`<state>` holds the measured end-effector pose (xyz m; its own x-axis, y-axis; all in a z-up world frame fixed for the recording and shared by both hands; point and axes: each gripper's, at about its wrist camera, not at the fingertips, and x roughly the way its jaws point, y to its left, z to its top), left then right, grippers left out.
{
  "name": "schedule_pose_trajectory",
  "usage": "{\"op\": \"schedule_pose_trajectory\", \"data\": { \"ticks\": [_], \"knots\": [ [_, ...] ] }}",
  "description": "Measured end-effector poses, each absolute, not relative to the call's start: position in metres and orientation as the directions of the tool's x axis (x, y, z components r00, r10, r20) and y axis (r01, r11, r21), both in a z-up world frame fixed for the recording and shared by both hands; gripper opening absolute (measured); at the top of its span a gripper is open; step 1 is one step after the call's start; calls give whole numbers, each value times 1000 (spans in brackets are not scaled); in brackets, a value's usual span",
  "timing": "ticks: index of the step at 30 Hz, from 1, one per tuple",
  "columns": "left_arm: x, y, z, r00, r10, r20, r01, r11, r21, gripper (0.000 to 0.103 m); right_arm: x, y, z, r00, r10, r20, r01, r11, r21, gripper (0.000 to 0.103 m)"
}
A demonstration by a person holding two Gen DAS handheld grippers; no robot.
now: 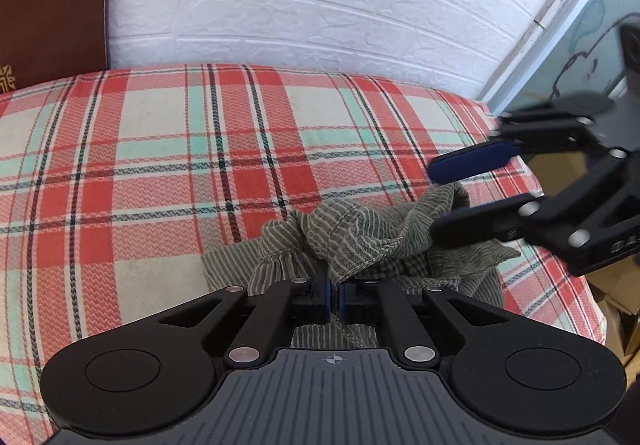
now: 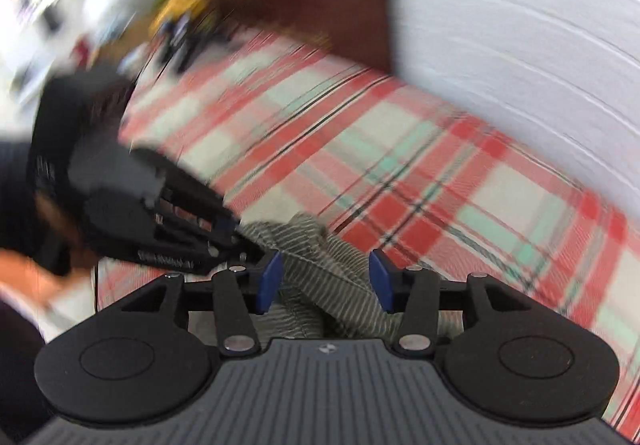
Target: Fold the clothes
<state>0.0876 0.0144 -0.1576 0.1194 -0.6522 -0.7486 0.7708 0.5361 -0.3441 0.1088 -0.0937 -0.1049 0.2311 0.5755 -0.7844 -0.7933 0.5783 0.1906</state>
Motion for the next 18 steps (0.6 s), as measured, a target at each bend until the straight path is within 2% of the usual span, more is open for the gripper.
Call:
{"op": "schedule_pose_trajectory", "data": {
  "ticks": [3, 5, 6, 7, 18],
  "knots": [
    [87, 15, -157, 119, -651, -750, 779, 530, -336, 0, 117, -82, -111, 131, 561, -818, -843, 497, 206, 53],
    [88, 14, -157, 115, -651, -750, 783, 524, -334, 0, 121, -78, -113, 80, 547, -833, -858, 463, 222, 43],
    [88, 14, -157, 112, -651, -751, 787, 520, -333, 0, 123, -75, -114, 55, 540, -840, -865, 446, 230, 17],
    [88, 14, -158, 108, -650, -752, 790, 515, -332, 0, 125, -74, -115, 39, 537, -842, -865, 441, 241, 8],
    [85, -4, -153, 15, -685, -729, 836, 408, -366, 0, 163, -86, -122, 123, 621, -774, -662, 632, 402, 6]
  ]
}}
